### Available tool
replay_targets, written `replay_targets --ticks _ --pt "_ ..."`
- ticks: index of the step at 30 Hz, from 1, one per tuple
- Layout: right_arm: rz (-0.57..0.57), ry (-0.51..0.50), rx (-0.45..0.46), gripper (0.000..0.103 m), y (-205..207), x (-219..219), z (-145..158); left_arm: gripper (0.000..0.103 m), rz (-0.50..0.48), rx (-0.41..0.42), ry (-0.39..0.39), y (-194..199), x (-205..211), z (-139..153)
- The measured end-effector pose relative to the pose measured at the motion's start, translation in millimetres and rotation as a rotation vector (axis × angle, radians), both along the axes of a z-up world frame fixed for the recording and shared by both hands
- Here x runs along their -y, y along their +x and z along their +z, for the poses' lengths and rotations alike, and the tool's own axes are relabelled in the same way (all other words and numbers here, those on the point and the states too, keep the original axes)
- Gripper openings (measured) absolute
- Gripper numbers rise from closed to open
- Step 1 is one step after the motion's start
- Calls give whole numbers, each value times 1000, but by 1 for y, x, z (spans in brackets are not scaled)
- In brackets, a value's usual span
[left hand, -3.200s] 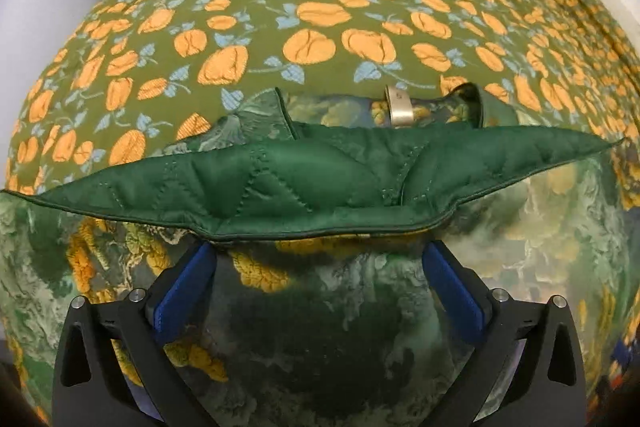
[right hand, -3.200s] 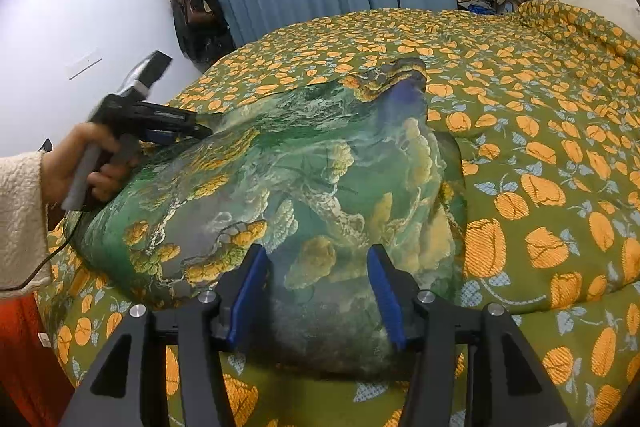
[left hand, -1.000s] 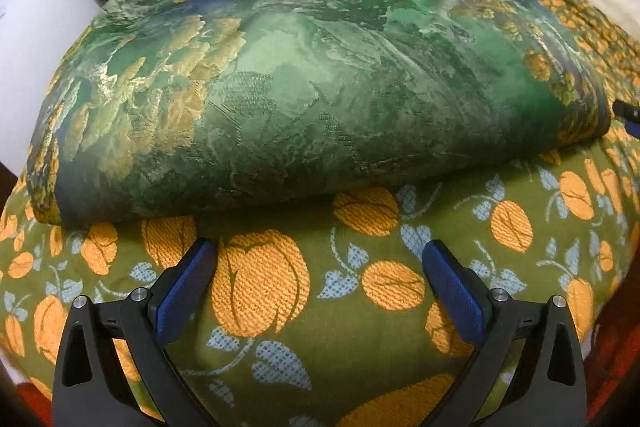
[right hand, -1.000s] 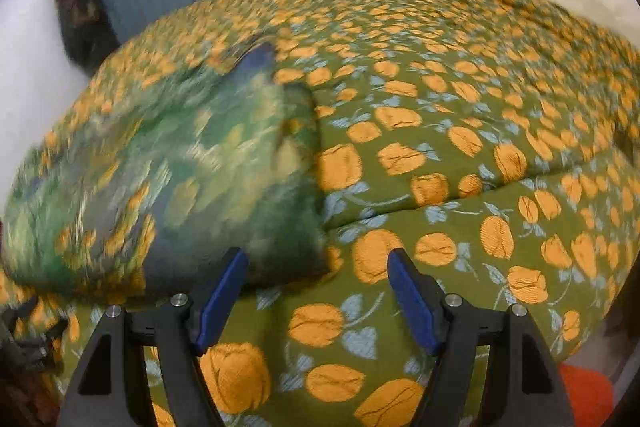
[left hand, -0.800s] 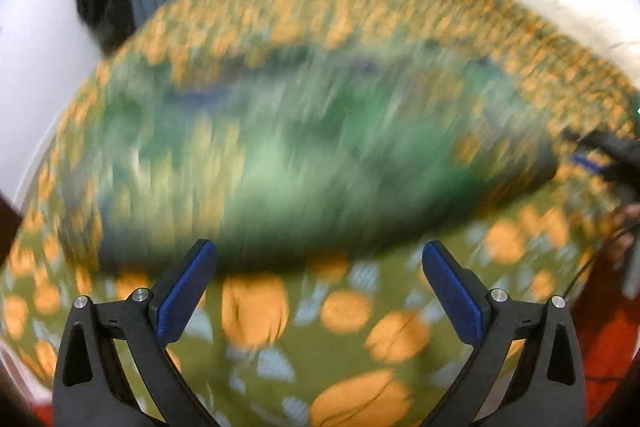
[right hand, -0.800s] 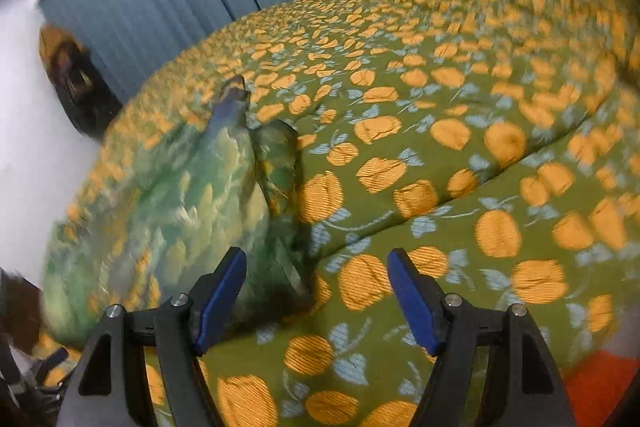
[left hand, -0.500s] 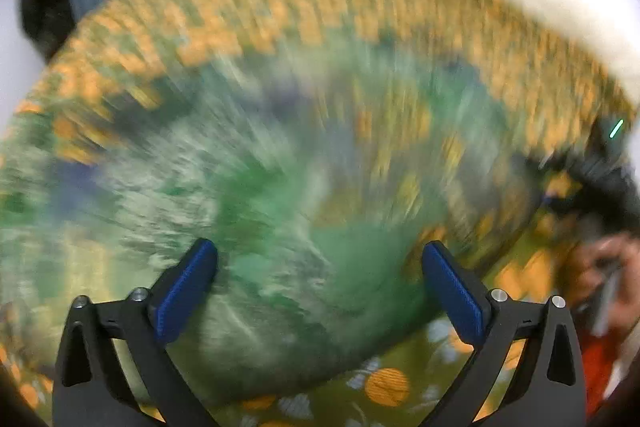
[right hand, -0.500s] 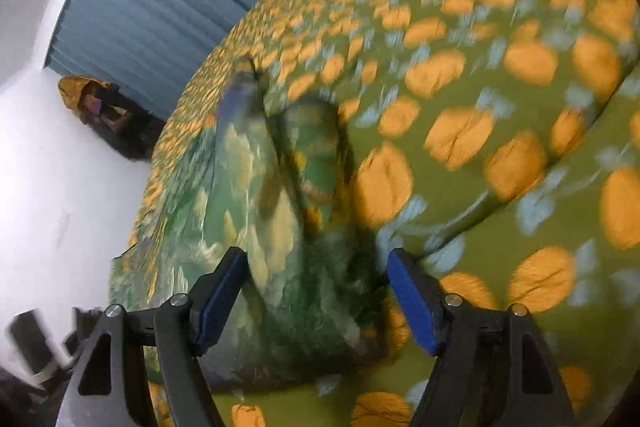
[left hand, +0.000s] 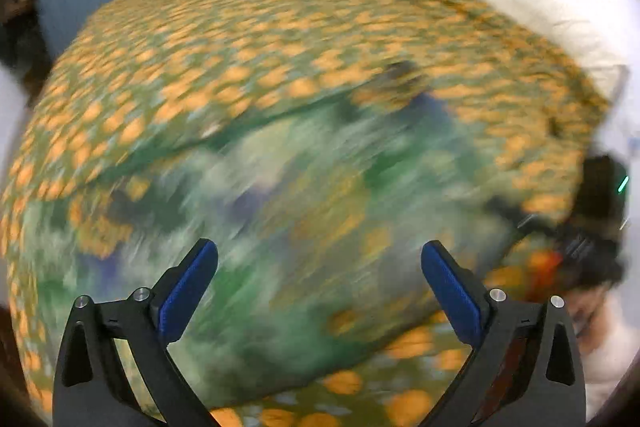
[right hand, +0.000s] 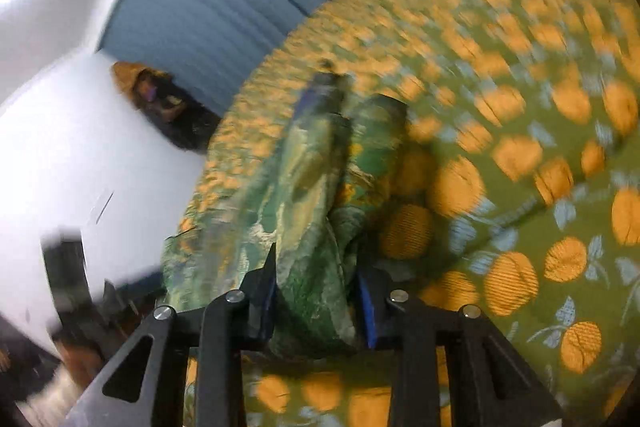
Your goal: Fold large clothes
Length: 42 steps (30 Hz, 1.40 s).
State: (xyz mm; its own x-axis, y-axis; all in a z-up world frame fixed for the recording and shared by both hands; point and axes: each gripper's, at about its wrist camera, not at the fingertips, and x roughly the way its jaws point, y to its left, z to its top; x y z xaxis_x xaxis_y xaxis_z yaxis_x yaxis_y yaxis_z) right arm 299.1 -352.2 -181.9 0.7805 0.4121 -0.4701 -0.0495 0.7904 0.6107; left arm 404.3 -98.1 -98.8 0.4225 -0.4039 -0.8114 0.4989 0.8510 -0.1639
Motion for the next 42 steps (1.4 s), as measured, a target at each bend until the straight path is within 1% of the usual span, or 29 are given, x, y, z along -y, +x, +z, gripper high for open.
replay_targets --ticks 2,3,6,9,10,12,13,14,15,16,17,18,19,20,22,23,24,25,26,27,28,29,30,32,36,38,40,41,42 --pt "22 -95 58 32 -6 -24 24 102 -87 -32 -20 4 23 28" --pt "43 -173 93 32 -9 -43 38 102 -119 -50 -16 6 31 34" --pt "98 -344 167 32 -15 -89 59 102 -171 -106 34 13 53 37" --pt "190 -501 233 32 -26 -144 69 102 -168 -106 140 18 58 31" --pt "210 -529 248 32 -33 -154 70 102 -160 -107 180 20 58 28" --pt "277 -617 301 32 -42 -187 71 101 -120 -105 275 19 56 20" --pt "296 -650 320 32 -46 -199 71 92 -99 -94 320 20 55 17" --pt "310 -662 331 32 -50 -206 69 50 -76 -80 368 19 50 11" --pt "322 -661 336 32 -52 -211 69 36 -62 -79 396 21 46 8" --pt "330 -652 338 32 -52 -213 69 32 -57 -100 371 22 37 5" --pt "349 -628 341 35 -52 -212 70 30 -44 -112 329 24 23 8" --pt "362 -605 345 35 -58 -211 74 29 -31 -118 308 28 12 10" --pt "380 -576 353 41 -60 -207 78 29 -20 -124 275 32 -2 16" --pt "397 -543 362 52 -63 -201 81 29 -14 -130 240 34 -22 21" --pt "387 -447 379 53 -70 -182 92 30 -1 -121 206 37 -52 30" --pt "371 -399 366 53 -64 -172 93 30 11 -122 186 39 -72 31" --pt "347 -371 343 53 -59 -165 94 30 18 -126 169 41 -84 31" --pt "327 -379 306 53 -49 -163 93 31 29 -135 146 45 -102 29" --pt "324 -404 277 50 -40 -167 91 32 49 -144 122 47 -124 25" --pt "342 -441 244 43 -27 -175 86 32 64 -149 105 48 -134 22" --pt "369 -461 222 30 -16 -185 81 32 79 -156 88 49 -150 18" --pt "396 -472 201 22 -7 -194 77 33 98 -164 66 50 -166 12" --pt "433 -476 176 20 5 -208 70 33 108 -168 50 49 -175 8" --pt "467 -490 158 19 19 -229 61 34 135 -179 0 50 -205 -3" --pt "540 -498 101 19 48 -277 36 36 198 -211 -48 49 -244 -29" --pt "578 -513 60 16 63 -292 22 37 246 -252 -74 49 -269 -57" --pt "607 -524 -6 16 72 -309 0 39 278 -297 -122 47 -288 -82" --pt "609 -520 -54 16 78 -318 -18 41 291 -314 -147 45 -296 -97" --pt "605 -519 -76 15 81 -322 -31 41 299 -323 -166 44 -301 -107"
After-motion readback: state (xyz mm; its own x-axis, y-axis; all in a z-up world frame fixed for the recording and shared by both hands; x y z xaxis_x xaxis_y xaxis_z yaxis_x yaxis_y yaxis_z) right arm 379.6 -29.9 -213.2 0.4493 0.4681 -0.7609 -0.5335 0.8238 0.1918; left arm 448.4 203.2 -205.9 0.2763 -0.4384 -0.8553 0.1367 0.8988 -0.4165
